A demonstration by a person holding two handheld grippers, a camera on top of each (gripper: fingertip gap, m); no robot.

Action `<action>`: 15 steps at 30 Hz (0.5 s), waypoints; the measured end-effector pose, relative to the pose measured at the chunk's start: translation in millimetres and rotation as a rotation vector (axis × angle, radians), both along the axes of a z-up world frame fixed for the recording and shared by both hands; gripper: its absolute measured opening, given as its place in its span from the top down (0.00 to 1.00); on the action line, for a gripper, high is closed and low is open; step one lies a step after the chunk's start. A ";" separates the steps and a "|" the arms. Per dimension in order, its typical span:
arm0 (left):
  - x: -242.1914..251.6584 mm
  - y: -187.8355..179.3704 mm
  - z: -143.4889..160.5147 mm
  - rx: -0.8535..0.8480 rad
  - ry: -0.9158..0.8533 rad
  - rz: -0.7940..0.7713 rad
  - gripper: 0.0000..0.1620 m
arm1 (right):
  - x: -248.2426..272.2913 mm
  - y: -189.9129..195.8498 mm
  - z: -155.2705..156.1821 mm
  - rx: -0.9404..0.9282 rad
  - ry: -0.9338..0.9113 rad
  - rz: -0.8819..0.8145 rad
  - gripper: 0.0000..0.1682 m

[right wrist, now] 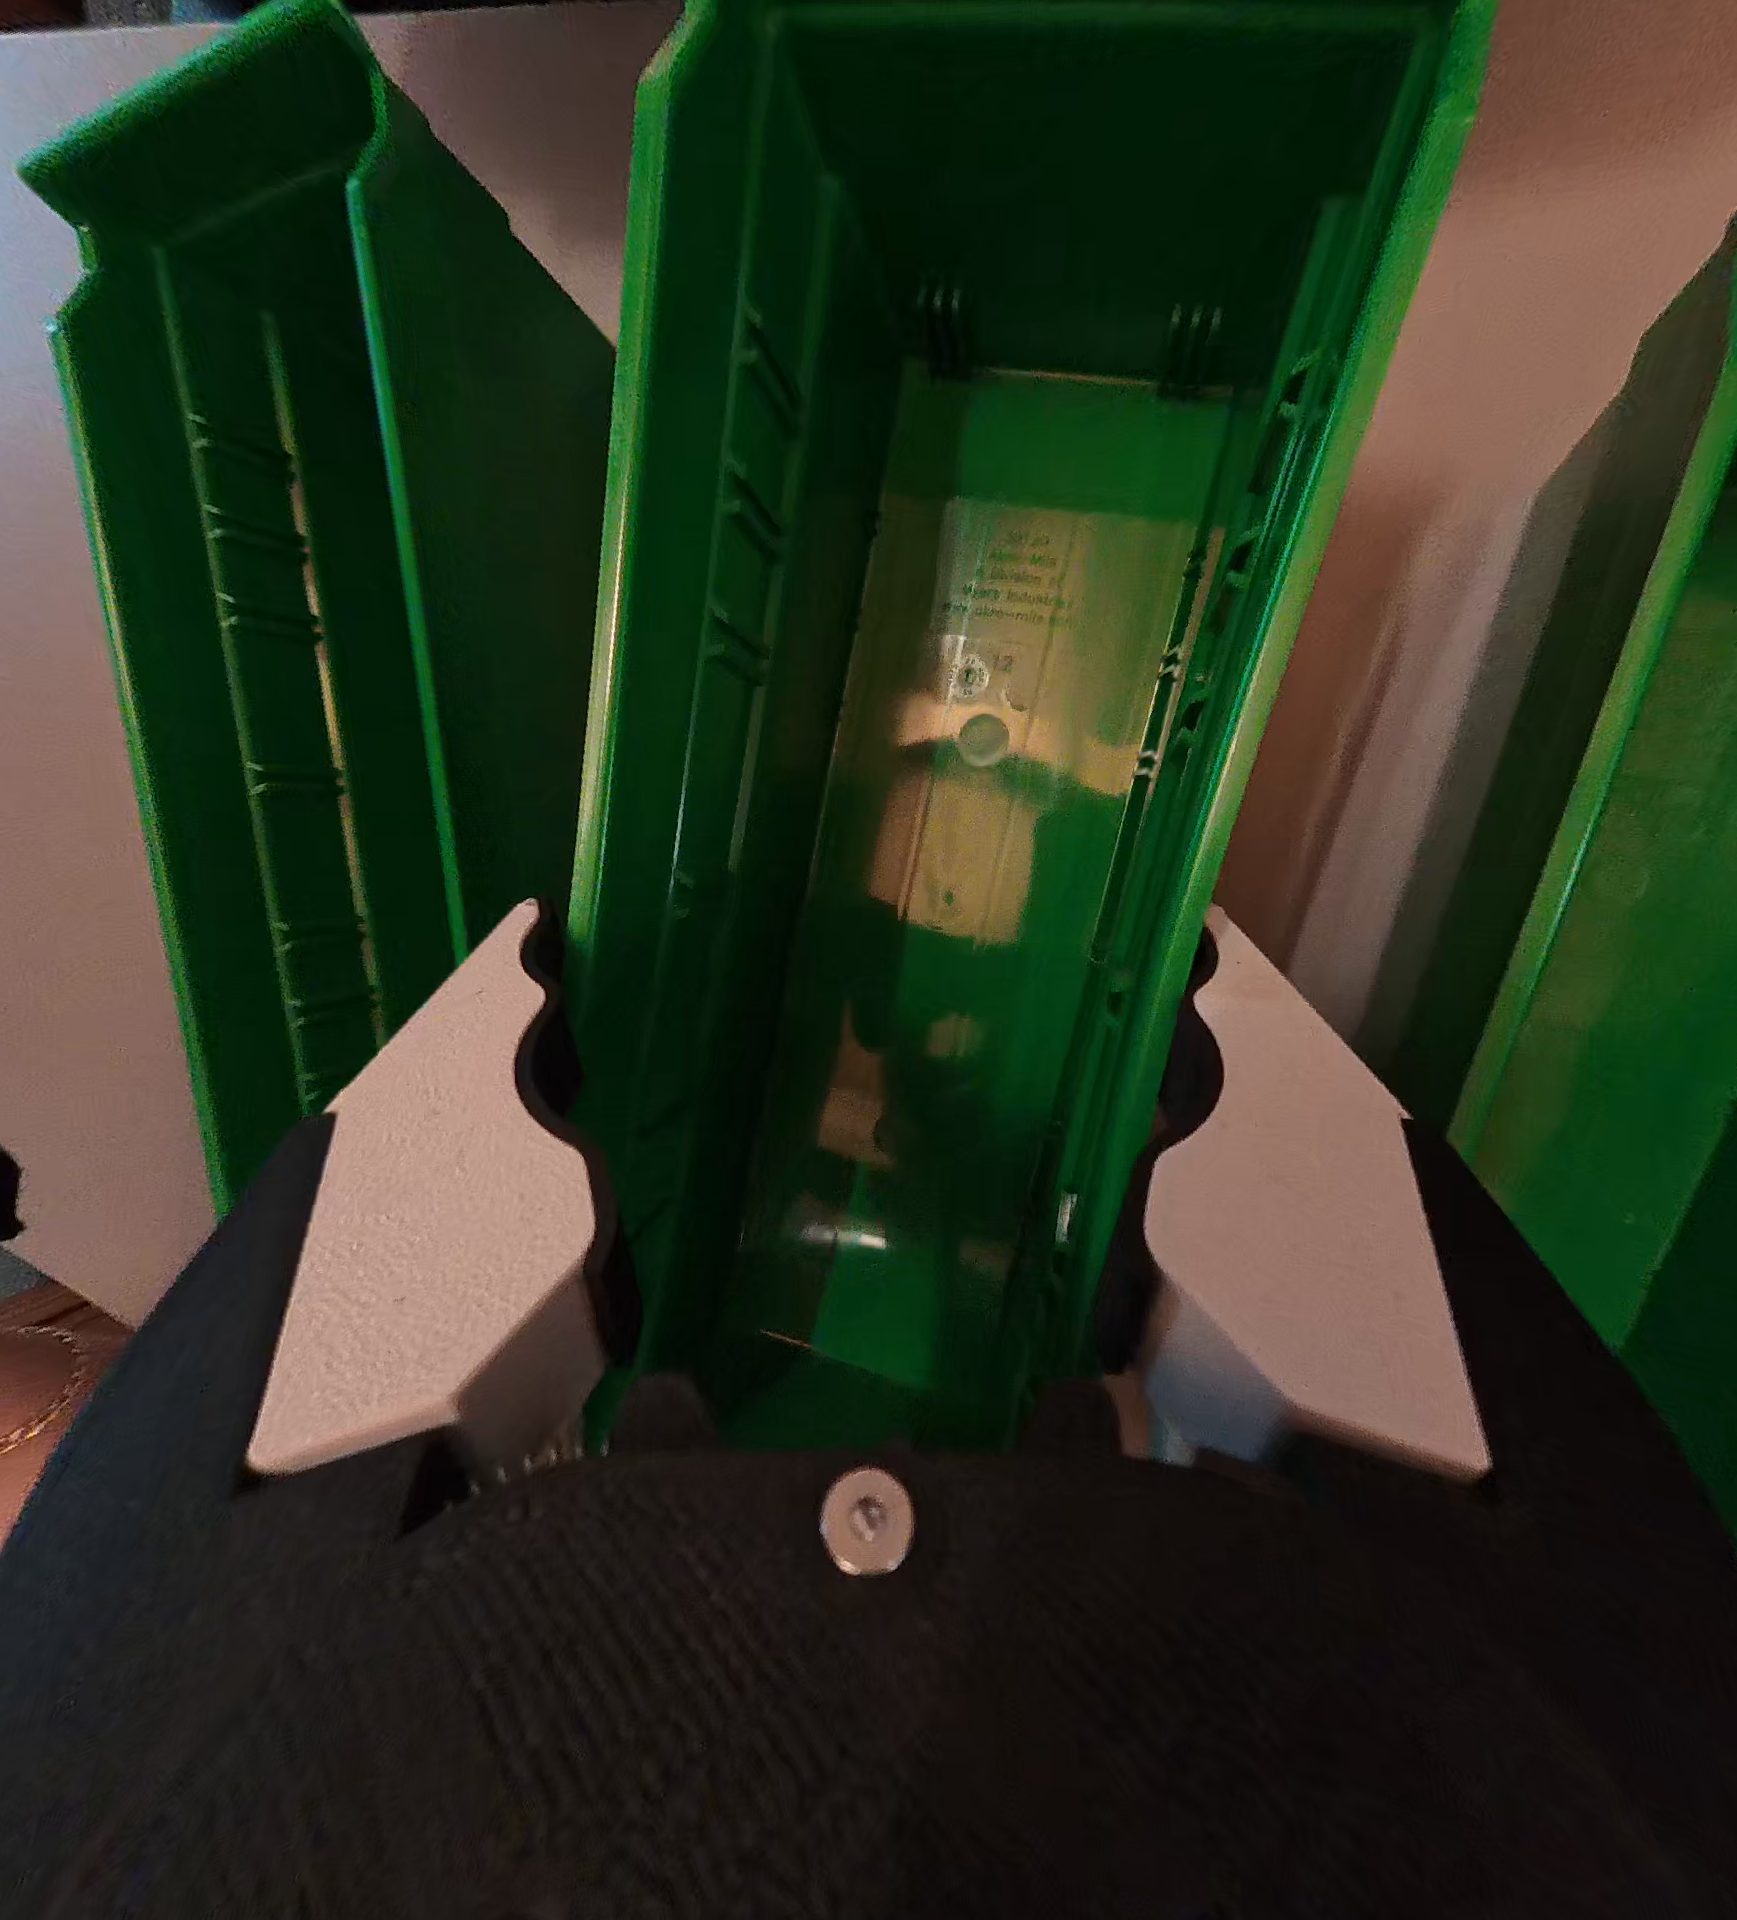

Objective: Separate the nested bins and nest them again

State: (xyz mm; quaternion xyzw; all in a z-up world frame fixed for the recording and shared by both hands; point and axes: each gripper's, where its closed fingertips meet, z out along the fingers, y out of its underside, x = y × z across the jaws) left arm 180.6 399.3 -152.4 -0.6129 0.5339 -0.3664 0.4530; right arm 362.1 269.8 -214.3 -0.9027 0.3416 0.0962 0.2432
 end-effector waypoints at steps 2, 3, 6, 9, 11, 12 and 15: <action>4.2 -5.7 -5.5 0.006 0.018 -0.016 0.62 | 2.7 -0.8 -6.4 -0.001 -0.023 -0.002 0.31; 5.9 -7.7 -8.2 0.011 0.028 -0.021 0.62 | 4.2 -0.8 -8.9 0.000 -0.039 -0.006 0.30; 9.7 -9.8 -15.9 0.012 0.052 -0.026 0.61 | 5.7 0.4 -17.2 -0.002 -0.068 -0.021 0.30; 12.7 -10.8 -21.9 -0.019 0.060 -0.031 0.62 | 3.1 3.6 -27.0 -0.003 -0.078 -0.018 0.28; 15.2 -14.7 -25.3 -0.056 0.060 -0.048 0.62 | 3.1 4.2 -31.6 -0.004 -0.091 -0.023 0.27; 16.8 -18.8 -26.5 -0.079 0.060 -0.064 0.62 | 3.2 5.2 -32.8 0.003 -0.099 -0.026 0.27; 22.7 -31.1 -28.8 -0.115 0.056 -0.100 0.62 | 4.5 7.2 -33.6 0.021 -0.130 -0.032 0.26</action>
